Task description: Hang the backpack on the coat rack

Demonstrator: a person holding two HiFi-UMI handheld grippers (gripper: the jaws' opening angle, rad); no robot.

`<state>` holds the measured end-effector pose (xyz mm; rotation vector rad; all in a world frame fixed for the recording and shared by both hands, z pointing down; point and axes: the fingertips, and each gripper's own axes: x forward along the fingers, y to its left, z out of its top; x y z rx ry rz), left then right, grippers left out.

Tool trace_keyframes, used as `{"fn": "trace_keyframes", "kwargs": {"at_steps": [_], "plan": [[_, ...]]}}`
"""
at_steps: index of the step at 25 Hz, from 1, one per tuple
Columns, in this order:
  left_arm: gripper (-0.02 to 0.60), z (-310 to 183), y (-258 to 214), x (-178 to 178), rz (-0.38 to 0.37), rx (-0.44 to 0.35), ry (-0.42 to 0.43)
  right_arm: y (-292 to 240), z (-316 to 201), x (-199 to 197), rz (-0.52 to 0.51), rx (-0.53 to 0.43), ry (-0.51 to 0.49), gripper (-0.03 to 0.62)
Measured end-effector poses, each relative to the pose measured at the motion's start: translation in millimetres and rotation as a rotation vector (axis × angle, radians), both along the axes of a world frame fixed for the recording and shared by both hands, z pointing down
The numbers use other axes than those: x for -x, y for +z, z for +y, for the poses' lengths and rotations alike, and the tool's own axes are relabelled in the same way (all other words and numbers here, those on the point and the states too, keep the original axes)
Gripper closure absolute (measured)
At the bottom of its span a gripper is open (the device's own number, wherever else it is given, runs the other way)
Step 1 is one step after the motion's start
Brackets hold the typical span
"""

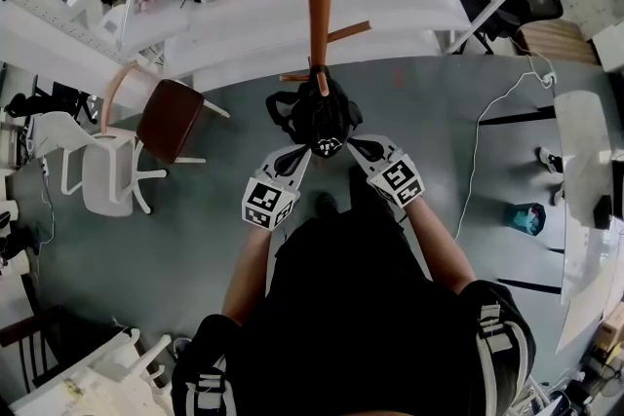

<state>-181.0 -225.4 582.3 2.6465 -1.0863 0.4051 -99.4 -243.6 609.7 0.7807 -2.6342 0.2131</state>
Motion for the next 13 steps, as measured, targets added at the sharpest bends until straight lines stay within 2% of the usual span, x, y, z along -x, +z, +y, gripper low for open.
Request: {"fn": "trace_keyframes", "kwargs": {"at_steps": [13], "plan": [[0.557, 1.7, 0.8, 5.1, -0.003, 0.003, -0.005, 0.5, 2.3, -2.2, 0.014, 0.005, 0.006, 0.579]]}}
